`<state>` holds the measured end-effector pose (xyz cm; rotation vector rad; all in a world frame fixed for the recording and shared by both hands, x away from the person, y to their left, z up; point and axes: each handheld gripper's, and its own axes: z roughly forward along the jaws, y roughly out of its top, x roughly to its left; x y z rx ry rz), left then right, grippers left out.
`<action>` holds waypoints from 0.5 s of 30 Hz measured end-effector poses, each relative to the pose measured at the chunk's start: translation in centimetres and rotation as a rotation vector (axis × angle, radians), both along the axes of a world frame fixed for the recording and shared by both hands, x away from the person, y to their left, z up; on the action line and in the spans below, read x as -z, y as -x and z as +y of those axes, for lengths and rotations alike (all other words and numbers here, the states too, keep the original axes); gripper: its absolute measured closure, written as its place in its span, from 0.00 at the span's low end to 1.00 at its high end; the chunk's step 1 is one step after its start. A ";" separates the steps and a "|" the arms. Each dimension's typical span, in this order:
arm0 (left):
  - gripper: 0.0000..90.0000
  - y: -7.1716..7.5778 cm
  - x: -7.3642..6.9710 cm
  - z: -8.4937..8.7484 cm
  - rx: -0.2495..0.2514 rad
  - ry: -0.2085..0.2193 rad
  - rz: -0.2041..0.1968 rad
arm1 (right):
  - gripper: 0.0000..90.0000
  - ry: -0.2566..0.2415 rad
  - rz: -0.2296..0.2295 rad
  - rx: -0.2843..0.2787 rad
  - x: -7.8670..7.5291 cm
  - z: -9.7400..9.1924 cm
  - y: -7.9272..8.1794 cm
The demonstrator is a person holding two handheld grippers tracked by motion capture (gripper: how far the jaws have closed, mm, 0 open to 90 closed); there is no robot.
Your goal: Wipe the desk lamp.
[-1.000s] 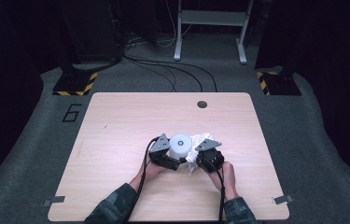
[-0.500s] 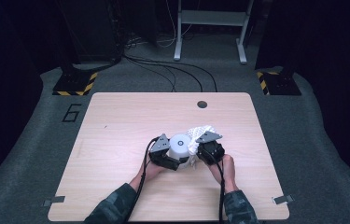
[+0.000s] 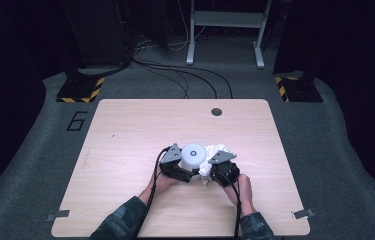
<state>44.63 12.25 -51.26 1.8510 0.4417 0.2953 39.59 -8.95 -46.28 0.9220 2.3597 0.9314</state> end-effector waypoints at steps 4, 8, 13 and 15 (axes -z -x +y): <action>0.10 0.0 0.0 0.0 -0.001 0.001 0.003 | 0.90 -0.012 -0.058 0.008 -1.9 -0.3 -0.4; 0.10 0.0 0.0 0.0 0.000 0.000 0.000 | 0.90 -0.004 -0.070 0.027 -2.6 -0.3 -1.5; 0.10 0.0 0.0 0.0 0.000 0.004 0.002 | 0.90 -0.038 -0.018 0.055 -1.0 -0.1 -3.0; 0.10 0.0 0.0 0.0 0.002 0.002 0.002 | 0.90 -0.039 0.031 0.070 0.1 0.0 -3.1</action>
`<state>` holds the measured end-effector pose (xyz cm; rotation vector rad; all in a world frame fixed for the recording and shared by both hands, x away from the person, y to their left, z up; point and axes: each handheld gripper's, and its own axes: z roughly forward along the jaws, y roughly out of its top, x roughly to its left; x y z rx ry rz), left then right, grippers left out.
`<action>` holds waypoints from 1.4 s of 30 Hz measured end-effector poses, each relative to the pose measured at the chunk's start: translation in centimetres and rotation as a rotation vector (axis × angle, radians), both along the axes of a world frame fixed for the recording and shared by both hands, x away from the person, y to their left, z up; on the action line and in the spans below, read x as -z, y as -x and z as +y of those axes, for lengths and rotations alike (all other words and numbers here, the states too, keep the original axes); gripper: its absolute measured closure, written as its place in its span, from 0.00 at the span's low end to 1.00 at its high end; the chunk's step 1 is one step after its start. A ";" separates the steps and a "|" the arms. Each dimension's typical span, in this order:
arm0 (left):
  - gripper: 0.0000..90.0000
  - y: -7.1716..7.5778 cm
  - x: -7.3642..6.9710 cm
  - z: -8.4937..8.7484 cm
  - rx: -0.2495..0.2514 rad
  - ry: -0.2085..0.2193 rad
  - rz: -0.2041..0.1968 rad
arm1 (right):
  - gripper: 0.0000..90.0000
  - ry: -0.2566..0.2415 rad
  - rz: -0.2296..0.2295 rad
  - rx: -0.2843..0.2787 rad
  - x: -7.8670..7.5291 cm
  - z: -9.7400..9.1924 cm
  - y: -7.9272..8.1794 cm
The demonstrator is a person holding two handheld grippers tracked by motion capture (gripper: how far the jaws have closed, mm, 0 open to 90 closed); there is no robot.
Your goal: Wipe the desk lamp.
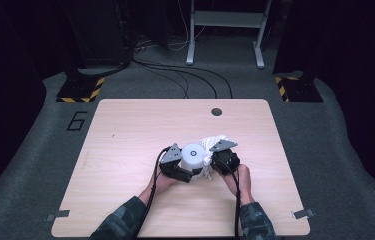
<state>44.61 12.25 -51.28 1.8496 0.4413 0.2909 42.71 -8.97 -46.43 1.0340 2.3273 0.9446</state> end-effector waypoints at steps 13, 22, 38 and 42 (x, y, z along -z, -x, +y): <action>0.10 0.0 0.0 0.0 -0.001 -0.002 -0.001 | 0.90 -0.062 0.070 -0.016 2.9 0.1 3.1; 0.10 0.0 0.0 0.0 -0.001 -0.002 -0.001 | 0.90 -0.138 0.076 -0.044 3.3 0.9 4.8; 0.10 0.0 0.1 0.0 -0.005 0.008 0.001 | 0.91 -0.129 0.076 -0.081 3.3 0.9 4.5; 0.10 0.0 0.1 0.0 -0.010 0.009 -0.001 | 0.91 -0.101 0.058 -0.053 3.2 0.4 3.9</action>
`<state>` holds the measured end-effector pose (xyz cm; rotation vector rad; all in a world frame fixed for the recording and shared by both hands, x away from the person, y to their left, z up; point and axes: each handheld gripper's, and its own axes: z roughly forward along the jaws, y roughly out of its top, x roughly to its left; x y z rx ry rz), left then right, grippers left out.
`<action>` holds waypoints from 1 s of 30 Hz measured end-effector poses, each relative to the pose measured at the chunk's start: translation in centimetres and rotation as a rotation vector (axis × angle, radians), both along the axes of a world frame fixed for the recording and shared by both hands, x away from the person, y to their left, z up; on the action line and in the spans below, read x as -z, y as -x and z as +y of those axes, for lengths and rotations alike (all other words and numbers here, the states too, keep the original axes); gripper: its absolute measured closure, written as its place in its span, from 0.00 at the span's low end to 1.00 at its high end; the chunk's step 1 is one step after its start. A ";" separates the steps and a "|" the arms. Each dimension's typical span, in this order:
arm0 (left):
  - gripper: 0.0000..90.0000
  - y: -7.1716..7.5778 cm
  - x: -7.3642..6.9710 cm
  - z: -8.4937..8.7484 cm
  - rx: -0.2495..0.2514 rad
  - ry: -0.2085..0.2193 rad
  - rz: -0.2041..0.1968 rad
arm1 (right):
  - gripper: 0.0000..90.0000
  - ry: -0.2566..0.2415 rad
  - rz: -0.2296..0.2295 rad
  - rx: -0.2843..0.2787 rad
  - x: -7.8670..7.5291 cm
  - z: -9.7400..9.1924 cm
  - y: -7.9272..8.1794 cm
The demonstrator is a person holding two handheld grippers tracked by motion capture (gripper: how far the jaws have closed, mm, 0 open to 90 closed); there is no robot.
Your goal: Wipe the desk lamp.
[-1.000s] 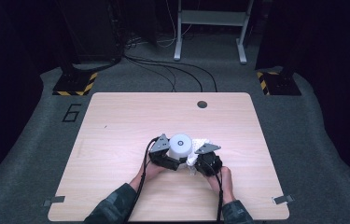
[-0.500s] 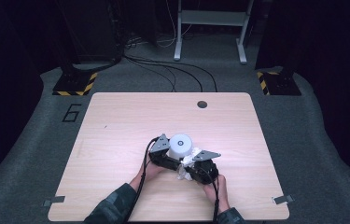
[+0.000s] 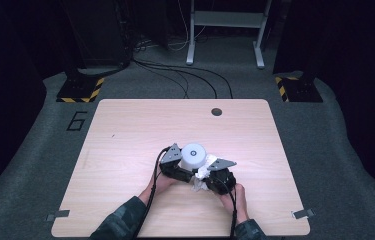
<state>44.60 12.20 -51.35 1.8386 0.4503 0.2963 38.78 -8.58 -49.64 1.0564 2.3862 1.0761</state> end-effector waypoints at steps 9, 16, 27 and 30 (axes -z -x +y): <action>0.10 0.0 0.0 0.0 0.002 0.005 -0.001 | 0.91 0.038 -0.025 0.066 -0.9 -0.8 -2.0; 0.10 0.0 0.0 0.0 0.004 0.003 -0.002 | 0.91 0.043 -0.119 0.058 -4.1 -1.0 -3.2; 0.10 0.0 0.1 0.0 0.006 0.005 -0.001 | 0.91 0.075 -0.105 0.054 -4.9 0.0 -5.6; 0.10 0.0 0.1 0.0 0.007 0.003 -0.003 | 0.91 0.081 -0.057 0.052 -3.7 -0.1 -5.5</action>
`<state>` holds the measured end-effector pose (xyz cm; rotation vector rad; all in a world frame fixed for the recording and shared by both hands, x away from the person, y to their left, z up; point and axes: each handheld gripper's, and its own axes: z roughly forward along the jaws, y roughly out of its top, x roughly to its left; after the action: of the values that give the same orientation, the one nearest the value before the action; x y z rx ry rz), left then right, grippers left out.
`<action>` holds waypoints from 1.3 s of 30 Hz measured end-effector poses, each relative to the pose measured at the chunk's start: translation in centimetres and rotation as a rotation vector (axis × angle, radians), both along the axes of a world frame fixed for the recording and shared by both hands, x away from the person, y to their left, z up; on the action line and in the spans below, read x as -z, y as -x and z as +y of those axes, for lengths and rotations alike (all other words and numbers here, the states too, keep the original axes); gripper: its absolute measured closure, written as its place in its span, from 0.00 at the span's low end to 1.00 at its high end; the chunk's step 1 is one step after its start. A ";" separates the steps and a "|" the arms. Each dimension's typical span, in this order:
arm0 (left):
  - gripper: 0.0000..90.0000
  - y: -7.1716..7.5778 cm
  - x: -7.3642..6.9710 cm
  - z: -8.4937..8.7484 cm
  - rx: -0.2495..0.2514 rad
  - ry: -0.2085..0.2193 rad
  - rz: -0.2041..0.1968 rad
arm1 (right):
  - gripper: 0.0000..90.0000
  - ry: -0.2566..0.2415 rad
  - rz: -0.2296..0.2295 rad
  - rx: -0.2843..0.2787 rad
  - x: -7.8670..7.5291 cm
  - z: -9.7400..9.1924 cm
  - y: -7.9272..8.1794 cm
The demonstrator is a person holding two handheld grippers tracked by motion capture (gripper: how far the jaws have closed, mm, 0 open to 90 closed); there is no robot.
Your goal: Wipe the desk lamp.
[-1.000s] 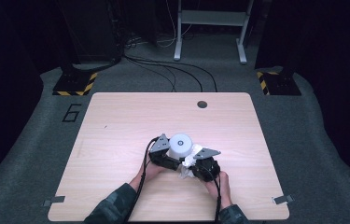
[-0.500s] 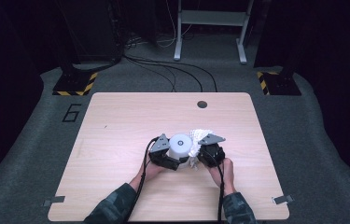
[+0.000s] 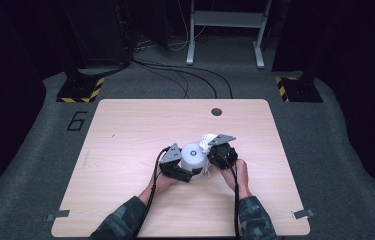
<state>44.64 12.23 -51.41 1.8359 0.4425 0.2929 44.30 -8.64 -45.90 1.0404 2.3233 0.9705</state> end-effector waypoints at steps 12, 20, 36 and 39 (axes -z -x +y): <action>0.10 0.0 0.0 0.0 0.000 0.001 0.000 | 0.91 -0.002 -0.014 -0.027 0.1 -0.7 1.3; 0.10 0.0 0.0 0.0 0.002 0.000 -0.001 | 0.91 -0.004 -0.027 -0.028 -0.8 -0.6 0.8; 0.07 0.3 -0.8 0.0 -0.002 -0.033 -0.024 | 0.90 0.008 0.024 0.002 0.9 -0.8 1.0; 0.01 0.7 -1.5 0.2 -0.026 -0.027 -0.052 | 0.90 0.000 0.022 0.023 0.5 -1.1 1.4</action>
<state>43.93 12.48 -49.93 1.8461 0.4282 0.3646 42.89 -9.71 -46.40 1.0801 2.3238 0.9556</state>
